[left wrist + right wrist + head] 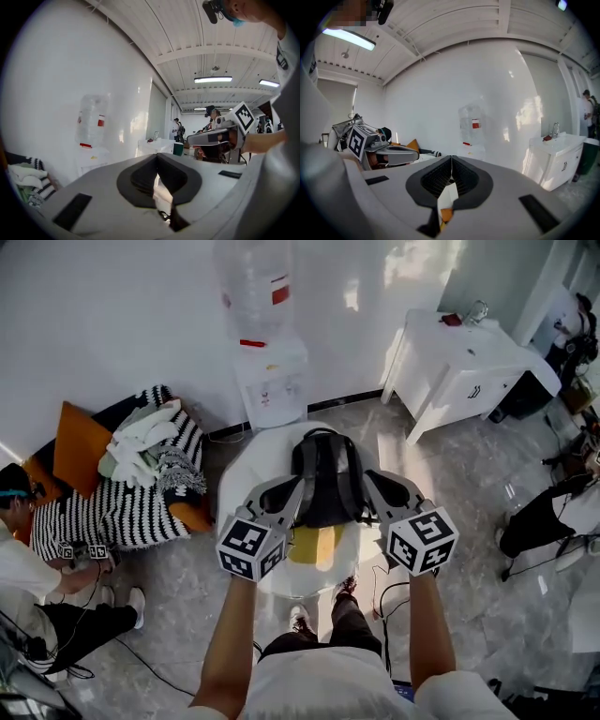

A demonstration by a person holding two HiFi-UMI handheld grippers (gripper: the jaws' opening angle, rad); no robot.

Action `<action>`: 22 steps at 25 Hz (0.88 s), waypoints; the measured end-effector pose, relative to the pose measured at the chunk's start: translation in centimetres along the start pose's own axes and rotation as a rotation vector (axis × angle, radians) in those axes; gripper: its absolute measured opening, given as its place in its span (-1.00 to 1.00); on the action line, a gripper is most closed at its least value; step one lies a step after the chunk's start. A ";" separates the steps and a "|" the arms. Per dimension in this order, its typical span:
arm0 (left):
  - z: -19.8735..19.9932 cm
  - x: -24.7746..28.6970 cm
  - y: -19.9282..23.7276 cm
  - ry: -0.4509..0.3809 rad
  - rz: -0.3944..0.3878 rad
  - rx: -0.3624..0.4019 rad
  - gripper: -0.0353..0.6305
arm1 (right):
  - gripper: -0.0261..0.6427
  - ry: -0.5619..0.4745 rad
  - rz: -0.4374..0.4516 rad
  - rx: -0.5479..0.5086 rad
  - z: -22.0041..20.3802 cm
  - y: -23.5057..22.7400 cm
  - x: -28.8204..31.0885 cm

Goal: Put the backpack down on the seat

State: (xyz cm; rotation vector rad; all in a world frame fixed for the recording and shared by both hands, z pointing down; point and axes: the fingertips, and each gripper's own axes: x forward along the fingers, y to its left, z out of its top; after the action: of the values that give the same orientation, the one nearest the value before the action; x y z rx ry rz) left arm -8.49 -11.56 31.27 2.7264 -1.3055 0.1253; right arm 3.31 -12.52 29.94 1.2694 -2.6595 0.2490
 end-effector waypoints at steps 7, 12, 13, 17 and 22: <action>2.7 -2.3 -1.3 -0.033 0.010 0.027 -0.91 | -0.91 -0.048 0.009 -0.006 2.6 1.3 -2.4; 3.2 -3.5 -2.2 -0.023 0.023 0.090 -0.91 | -0.91 -0.089 0.004 -0.013 4.4 2.3 -3.9; 3.5 -3.8 -2.3 -0.025 0.025 0.094 -0.91 | -0.91 -0.096 0.001 -0.013 4.8 2.3 -4.2; 4.8 -5.2 -2.7 -0.047 0.029 0.094 -0.91 | -0.91 -0.128 -0.015 0.004 6.3 2.8 -5.6; 7.1 -7.1 -3.2 -0.098 0.038 0.110 -0.91 | -0.91 -0.135 0.007 -0.037 7.3 5.0 -6.9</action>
State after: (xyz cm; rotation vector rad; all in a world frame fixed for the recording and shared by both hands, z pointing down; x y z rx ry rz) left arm -10.30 -5.07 23.18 2.8328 -1.4172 0.0703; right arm 2.98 -5.96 20.87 1.3094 -2.7675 0.1183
